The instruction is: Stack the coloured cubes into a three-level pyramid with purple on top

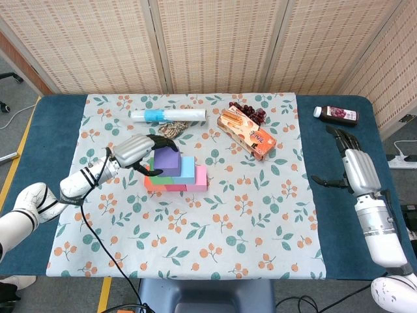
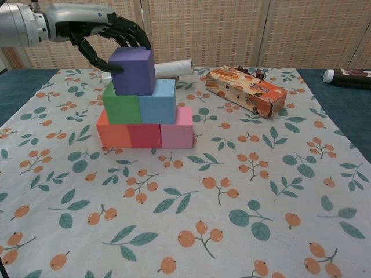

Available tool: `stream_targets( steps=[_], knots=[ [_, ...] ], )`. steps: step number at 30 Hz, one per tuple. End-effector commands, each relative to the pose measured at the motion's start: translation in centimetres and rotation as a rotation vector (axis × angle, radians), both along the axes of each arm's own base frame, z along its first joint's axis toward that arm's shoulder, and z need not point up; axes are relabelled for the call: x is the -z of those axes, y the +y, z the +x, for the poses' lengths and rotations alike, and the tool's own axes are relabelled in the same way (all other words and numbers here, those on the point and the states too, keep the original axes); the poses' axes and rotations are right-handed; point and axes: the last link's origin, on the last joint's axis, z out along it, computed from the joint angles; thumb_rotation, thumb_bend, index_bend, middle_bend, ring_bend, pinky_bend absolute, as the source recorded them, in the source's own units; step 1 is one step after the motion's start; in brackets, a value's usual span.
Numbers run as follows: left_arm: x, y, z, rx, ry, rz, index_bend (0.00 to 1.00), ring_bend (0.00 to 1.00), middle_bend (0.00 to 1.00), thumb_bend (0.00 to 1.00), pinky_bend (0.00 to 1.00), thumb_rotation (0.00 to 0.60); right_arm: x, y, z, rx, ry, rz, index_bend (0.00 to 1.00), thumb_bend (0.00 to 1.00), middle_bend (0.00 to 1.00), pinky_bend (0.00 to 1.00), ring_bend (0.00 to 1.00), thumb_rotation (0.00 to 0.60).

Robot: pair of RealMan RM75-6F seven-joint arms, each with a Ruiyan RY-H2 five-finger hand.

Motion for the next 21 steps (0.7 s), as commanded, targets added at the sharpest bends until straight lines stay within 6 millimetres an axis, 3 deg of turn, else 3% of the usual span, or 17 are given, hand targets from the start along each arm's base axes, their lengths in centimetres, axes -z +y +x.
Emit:
stream_targets(
  steps=[1, 21],
  knots=[
    [0.02, -0.01, -0.05, -0.001, 0.005, 0.0, 0.26, 0.19, 0.2, 0.32, 0.25, 0.6, 0.0, -0.02, -0.02, 0.001, -0.002, 0.0, 0.0, 0.0, 0.08, 0.0, 0.0, 0.6],
    [-0.44, -0.33, 0.31, 0.003, 0.0, 0.029, 0.22, 0.18, 0.13, 0.32, 0.25, 0.6, -0.19, 0.09, -0.28, 0.007, -0.01, 0.002, 0.0, 0.0, 0.08, 0.0, 0.0, 0.6]
  ],
)
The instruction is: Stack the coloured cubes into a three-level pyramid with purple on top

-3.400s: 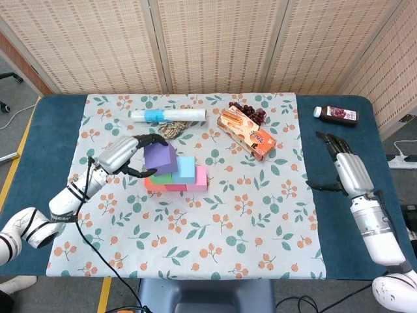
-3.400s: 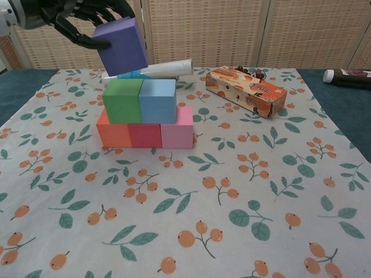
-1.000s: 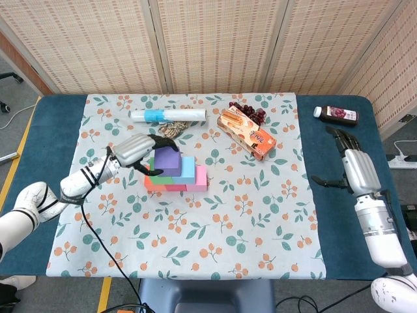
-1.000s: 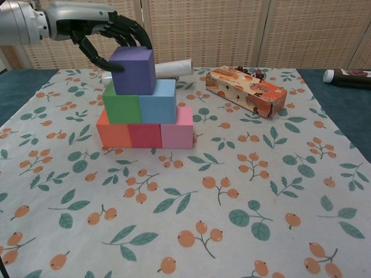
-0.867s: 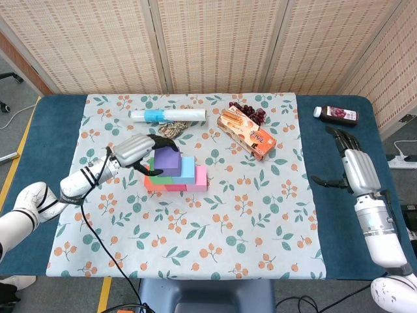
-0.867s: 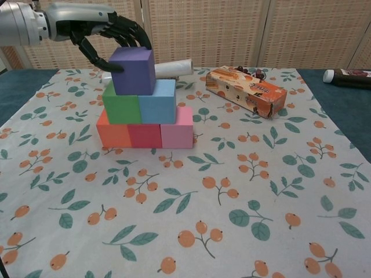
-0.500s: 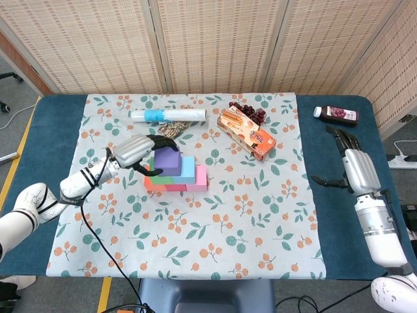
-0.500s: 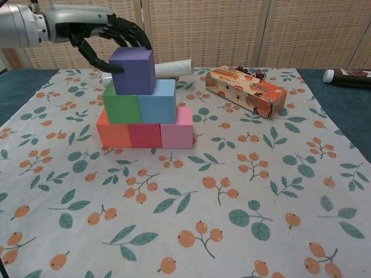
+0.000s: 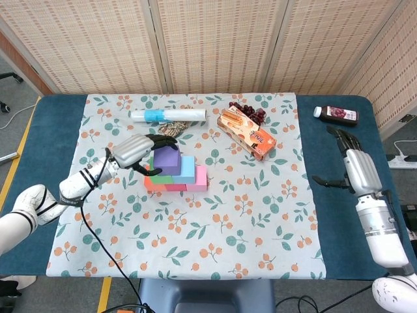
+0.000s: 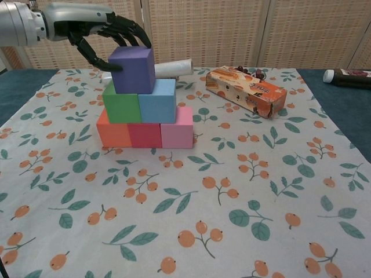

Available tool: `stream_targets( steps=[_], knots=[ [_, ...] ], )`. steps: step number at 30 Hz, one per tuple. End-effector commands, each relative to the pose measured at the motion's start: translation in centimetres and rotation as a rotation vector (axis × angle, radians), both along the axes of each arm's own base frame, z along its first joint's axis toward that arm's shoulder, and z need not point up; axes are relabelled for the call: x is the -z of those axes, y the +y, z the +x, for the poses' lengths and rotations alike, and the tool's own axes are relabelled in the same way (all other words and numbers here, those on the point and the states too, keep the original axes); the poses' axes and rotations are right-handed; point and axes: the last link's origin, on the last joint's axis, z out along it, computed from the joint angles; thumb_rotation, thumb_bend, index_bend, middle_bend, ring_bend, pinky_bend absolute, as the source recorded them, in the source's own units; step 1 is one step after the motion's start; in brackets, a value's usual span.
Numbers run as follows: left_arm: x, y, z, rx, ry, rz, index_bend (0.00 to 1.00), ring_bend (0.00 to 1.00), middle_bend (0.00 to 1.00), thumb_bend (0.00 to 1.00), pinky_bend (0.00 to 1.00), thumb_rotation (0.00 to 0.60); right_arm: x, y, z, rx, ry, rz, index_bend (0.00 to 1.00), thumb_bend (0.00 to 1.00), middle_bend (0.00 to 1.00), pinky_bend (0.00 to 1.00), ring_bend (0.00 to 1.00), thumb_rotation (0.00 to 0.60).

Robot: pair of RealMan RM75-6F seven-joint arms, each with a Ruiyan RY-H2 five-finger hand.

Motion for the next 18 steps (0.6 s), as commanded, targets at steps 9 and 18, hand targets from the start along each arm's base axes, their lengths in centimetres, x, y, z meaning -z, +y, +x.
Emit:
stream_targets(
  steps=[9, 18],
  knots=[
    [-0.41, -0.4, 0.11, -0.004, 0.002, -0.005, 0.17, 0.12, 0.05, 0.32, 0.25, 0.6, -0.18, 0.16, -0.07, -0.001, -0.003, -0.003, 0.0, 0.0, 0.08, 0.0, 0.0, 0.6],
    [-0.25, -0.72, 0.17, -0.032, -0.007, -0.021, 0.14, 0.1, 0.04, 0.33, 0.25, 0.6, -0.24, 0.14, -0.11, -0.002, -0.006, -0.001, 0.0, 0.0, 0.08, 0.0, 0.0, 0.6]
  ],
)
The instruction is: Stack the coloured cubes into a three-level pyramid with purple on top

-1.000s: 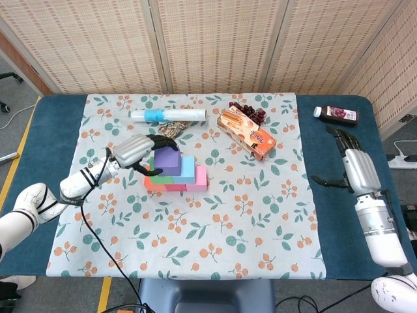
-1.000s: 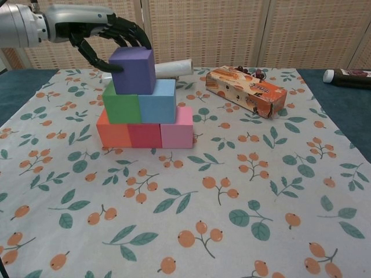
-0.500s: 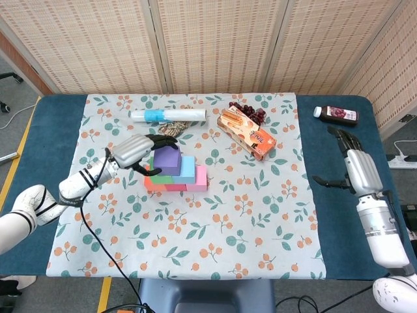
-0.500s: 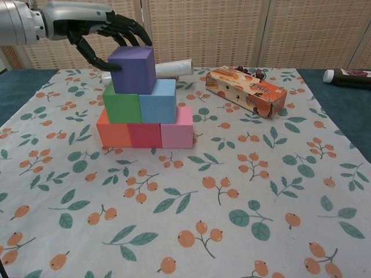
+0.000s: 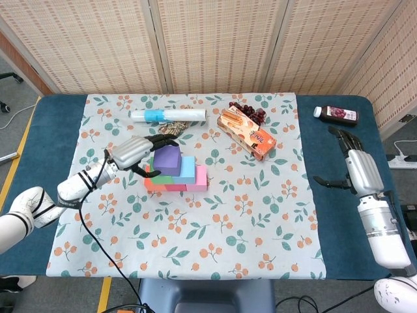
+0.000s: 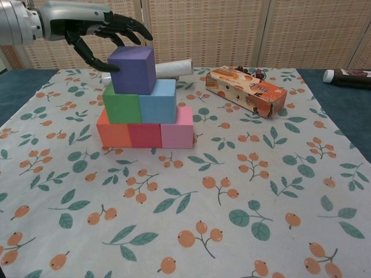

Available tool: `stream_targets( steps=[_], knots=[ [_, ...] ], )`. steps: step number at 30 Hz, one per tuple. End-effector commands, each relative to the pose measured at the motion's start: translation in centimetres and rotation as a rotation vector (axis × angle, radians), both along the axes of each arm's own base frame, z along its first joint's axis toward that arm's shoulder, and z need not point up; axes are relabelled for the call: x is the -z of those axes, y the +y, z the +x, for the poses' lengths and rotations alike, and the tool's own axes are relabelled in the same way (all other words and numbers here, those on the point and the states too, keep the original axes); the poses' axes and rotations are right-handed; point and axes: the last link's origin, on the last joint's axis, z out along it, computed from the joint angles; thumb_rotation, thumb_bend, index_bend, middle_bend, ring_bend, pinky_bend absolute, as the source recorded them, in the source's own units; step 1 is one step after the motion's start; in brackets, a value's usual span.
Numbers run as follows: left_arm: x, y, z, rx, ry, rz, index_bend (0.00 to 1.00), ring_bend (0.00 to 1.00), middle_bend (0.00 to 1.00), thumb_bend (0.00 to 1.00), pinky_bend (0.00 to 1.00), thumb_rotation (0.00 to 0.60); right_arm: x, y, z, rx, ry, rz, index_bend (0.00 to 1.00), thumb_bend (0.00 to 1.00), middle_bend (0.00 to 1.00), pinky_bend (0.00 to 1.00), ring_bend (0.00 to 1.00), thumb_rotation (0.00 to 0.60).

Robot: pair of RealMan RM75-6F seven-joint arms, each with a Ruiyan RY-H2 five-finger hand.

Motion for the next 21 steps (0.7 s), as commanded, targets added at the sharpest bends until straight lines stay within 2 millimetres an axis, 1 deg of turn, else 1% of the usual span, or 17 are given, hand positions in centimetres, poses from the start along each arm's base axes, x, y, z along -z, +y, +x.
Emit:
stream_targets(
  steps=[1, 8, 10, 13, 16, 19, 21],
  knots=[
    [0.0, -0.1, 0.2, -0.009, -0.01, -0.005, 0.13, 0.1, 0.04, 0.33, 0.24, 0.6, 0.0, 0.0, 0.0, 0.0, 0.001, 0.0, 0.0, 0.0, 0.08, 0.0, 0.0, 0.6],
    [0.5, 0.0, 0.5, -0.042, -0.014, -0.018, 0.15, 0.11, 0.06, 0.33, 0.23, 0.6, 0.1, -0.1, -0.2, 0.001, -0.002, 0.003, 0.0, 0.0, 0.08, 0.0, 0.0, 0.6],
    [0.3, 0.1, 0.6, -0.051, -0.023, -0.013, 0.15, 0.11, 0.07, 0.33, 0.23, 0.6, 0.0, -0.1, -0.3, 0.001, -0.008, -0.001, 0.0, 0.0, 0.08, 0.0, 0.0, 0.6],
    [-0.8, 0.2, 0.7, -0.063, -0.069, 0.012, 0.15, 0.11, 0.07, 0.33, 0.23, 0.6, -0.3, -0.1, -0.4, 0.0, -0.009, -0.006, 0.0, 0.0, 0.08, 0.0, 0.0, 0.6],
    [-2.5, 0.0, 0.3, -0.083, -0.136, 0.049, 0.15, 0.11, 0.07, 0.33, 0.23, 0.6, -0.5, -0.1, -0.4, -0.003, -0.014, -0.009, 0.0, 0.0, 0.08, 0.0, 0.0, 0.6],
    [-4.5, 0.0, -0.9, -0.12, -0.195, 0.111, 0.16, 0.11, 0.08, 0.32, 0.24, 0.6, -0.7, -0.1, -0.5, -0.007, -0.021, -0.005, 0.0, 0.0, 0.08, 0.0, 0.0, 0.6],
    [-5.6, -0.3, -2.3, -0.166, -0.218, 0.141, 0.17, 0.11, 0.09, 0.32, 0.23, 0.6, -0.9, 0.0, -0.7, -0.006, -0.027, 0.0, 0.0, 0.0, 0.08, 0.0, 0.0, 0.6]
  ],
)
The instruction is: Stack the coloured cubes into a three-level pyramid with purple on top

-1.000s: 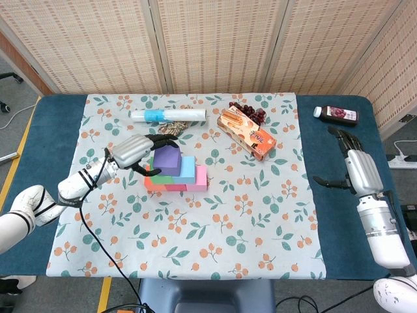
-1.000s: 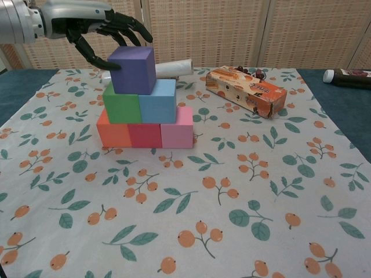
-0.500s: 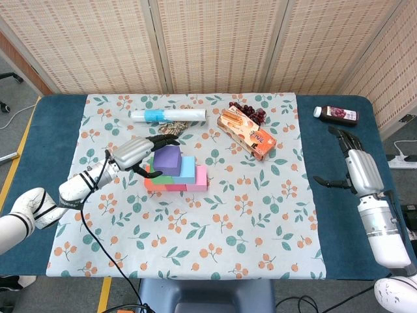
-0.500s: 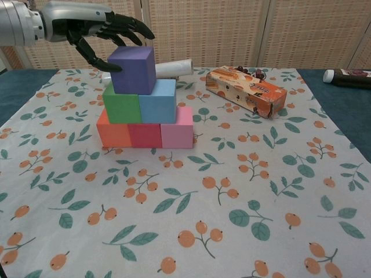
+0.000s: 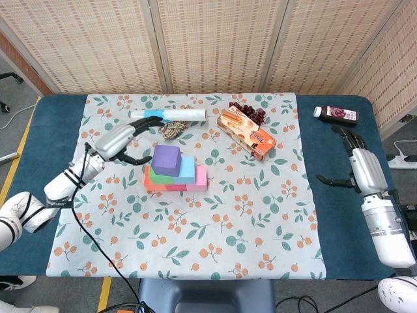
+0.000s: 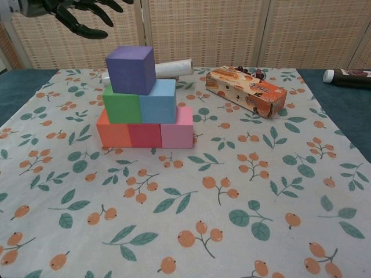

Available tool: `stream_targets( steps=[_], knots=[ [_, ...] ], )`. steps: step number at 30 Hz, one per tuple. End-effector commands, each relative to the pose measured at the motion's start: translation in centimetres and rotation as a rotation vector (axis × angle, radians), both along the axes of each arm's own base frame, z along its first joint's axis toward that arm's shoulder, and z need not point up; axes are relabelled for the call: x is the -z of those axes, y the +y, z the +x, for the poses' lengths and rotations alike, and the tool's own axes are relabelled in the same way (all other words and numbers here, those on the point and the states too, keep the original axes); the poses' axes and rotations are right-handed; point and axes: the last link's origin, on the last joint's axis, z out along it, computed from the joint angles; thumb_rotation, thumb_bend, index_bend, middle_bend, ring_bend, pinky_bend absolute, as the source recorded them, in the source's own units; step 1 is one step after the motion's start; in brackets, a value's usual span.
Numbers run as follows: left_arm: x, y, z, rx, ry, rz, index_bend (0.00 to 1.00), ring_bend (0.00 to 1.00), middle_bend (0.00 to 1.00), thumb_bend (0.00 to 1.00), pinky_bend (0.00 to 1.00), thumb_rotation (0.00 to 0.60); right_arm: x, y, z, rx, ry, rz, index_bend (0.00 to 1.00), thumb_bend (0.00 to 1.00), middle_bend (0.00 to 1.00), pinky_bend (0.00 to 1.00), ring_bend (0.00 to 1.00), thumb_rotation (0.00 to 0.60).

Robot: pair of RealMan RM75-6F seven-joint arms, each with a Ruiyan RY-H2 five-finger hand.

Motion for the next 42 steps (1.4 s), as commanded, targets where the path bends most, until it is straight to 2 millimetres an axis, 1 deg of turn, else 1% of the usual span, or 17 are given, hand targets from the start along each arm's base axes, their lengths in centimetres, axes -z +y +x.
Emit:
stream_targets(
  steps=[1, 3, 6, 8, 10, 14, 16, 18, 21, 22, 25, 30, 35, 38, 40, 42],
  knots=[
    [-2.1, -0.4, -2.2, -0.071, -0.045, 0.055, 0.17, 0.11, 0.09, 0.32, 0.23, 0.6, -0.2, 0.1, -0.3, 0.002, -0.001, 0.007, 0.0, 0.0, 0.08, 0.0, 0.0, 0.6],
    [-2.7, -1.1, -3.6, -0.109, -0.051, 0.066, 0.17, 0.11, 0.1, 0.32, 0.23, 0.6, -0.3, 0.2, -0.6, 0.003, -0.004, 0.01, 0.0, 0.0, 0.08, 0.0, 0.0, 0.6],
    [-2.7, -2.2, -5.5, -0.143, -0.012, 0.066, 0.18, 0.12, 0.12, 0.32, 0.24, 0.6, -0.3, 0.2, -0.8, 0.001, -0.012, 0.019, 0.0, 0.0, 0.08, 0.0, 0.0, 0.6],
    [-2.3, -2.8, -6.2, -0.152, 0.012, 0.054, 0.18, 0.12, 0.12, 0.32, 0.24, 0.6, -0.3, 0.1, -0.8, -0.004, -0.011, 0.025, 0.0, 0.0, 0.08, 0.0, 0.0, 0.6],
    [-1.8, -3.3, -6.3, -0.153, 0.019, 0.032, 0.16, 0.12, 0.12, 0.33, 0.24, 0.6, -0.3, -0.1, -0.5, -0.014, -0.014, 0.027, 0.0, 0.0, 0.08, 0.0, 0.0, 0.6],
    [-0.8, -3.6, -5.2, -0.116, 0.037, -0.007, 0.12, 0.1, 0.09, 0.33, 0.23, 0.6, -0.8, -0.5, 0.2, -0.042, -0.007, 0.022, 0.0, 0.0, 0.08, 0.0, 0.0, 0.6],
    [-0.4, -3.4, -4.2, -0.08, 0.074, -0.018, 0.07, 0.04, 0.04, 0.34, 0.21, 0.6, -1.1, -0.7, 0.7, -0.055, 0.006, 0.017, 0.0, 0.0, 0.08, 0.0, 0.0, 0.6],
    [0.0, -3.0, -2.9, -0.048, 0.108, -0.026, 0.03, 0.01, 0.0, 0.34, 0.18, 0.6, -1.4, -0.8, 1.2, -0.064, 0.013, 0.012, 0.0, 0.0, 0.08, 0.0, 0.0, 0.6],
    [0.8, -2.8, -1.2, -0.021, 0.146, -0.063, 0.0, 0.0, 0.0, 0.34, 0.15, 0.6, -1.7, -0.8, 1.5, -0.07, 0.02, 0.006, 0.0, 0.0, 0.08, 0.0, 0.0, 0.6],
    [1.1, -2.7, -0.6, -0.012, 0.156, -0.073, 0.0, 0.0, 0.0, 0.34, 0.15, 0.6, -1.8, -0.8, 1.6, -0.07, 0.022, 0.005, 0.0, 0.0, 0.08, 0.0, 0.0, 0.6],
    [1.8, -2.4, 0.4, 0.006, 0.195, -0.077, 0.0, 0.0, 0.0, 0.34, 0.14, 0.6, -2.0, -0.7, 1.5, -0.065, 0.022, 0.003, 0.0, 0.0, 0.08, 0.0, 0.0, 0.6],
    [2.4, -1.9, 1.4, 0.004, 0.215, -0.075, 0.0, 0.0, 0.0, 0.34, 0.14, 0.6, -2.1, -0.6, 1.0, -0.052, 0.011, 0.0, 0.0, 0.0, 0.08, 0.0, 0.0, 0.6],
    [2.8, -1.7, 2.3, 0.019, 0.24, -0.076, 0.03, 0.0, 0.0, 0.33, 0.14, 0.6, -2.1, -0.5, 0.5, -0.048, 0.002, 0.0, 0.0, 0.0, 0.08, 0.0, 0.0, 0.6],
    [2.9, -1.6, 2.4, 0.019, 0.243, -0.078, 0.04, 0.0, 0.0, 0.33, 0.14, 0.6, -2.1, -0.5, 0.5, -0.048, 0.001, 0.0, 0.0, 0.0, 0.08, 0.0, 0.0, 0.6],
    [3.2, -1.6, 2.7, 0.019, 0.249, -0.083, 0.06, 0.01, 0.0, 0.33, 0.15, 0.6, -2.1, -0.5, 0.4, -0.047, 0.0, 0.001, 0.0, 0.0, 0.08, 0.0, 0.0, 0.6],
    [3.9, -1.5, 3.0, 0.018, 0.252, -0.091, 0.1, 0.03, 0.03, 0.33, 0.17, 0.6, -2.0, -0.4, 0.0, -0.039, -0.003, 0.005, 0.0, 0.0, 0.08, 0.0, 0.0, 0.6]
  ],
)
